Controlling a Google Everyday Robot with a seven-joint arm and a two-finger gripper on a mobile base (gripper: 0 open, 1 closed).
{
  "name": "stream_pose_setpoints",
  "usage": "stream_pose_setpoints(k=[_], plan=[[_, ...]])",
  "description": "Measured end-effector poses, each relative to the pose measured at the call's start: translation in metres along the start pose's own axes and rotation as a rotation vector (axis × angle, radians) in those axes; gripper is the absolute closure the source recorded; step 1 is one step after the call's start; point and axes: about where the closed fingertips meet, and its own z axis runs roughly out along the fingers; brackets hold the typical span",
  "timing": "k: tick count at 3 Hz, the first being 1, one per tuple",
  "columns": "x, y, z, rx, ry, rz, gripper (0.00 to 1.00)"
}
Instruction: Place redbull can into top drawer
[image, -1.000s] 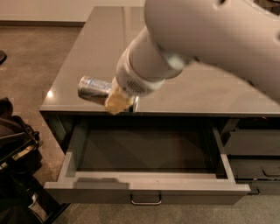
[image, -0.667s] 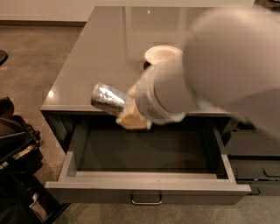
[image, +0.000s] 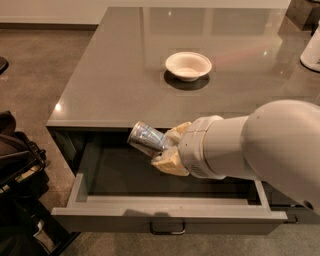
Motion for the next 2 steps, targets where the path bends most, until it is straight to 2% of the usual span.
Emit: stream_pose_setpoints(k=[1, 2], plan=[[0.000, 0.001, 0.000, -0.003, 0.001, 0.002, 1.00], [0.005, 0.005, 0.011, -0.030, 0.010, 0.022, 1.00]])
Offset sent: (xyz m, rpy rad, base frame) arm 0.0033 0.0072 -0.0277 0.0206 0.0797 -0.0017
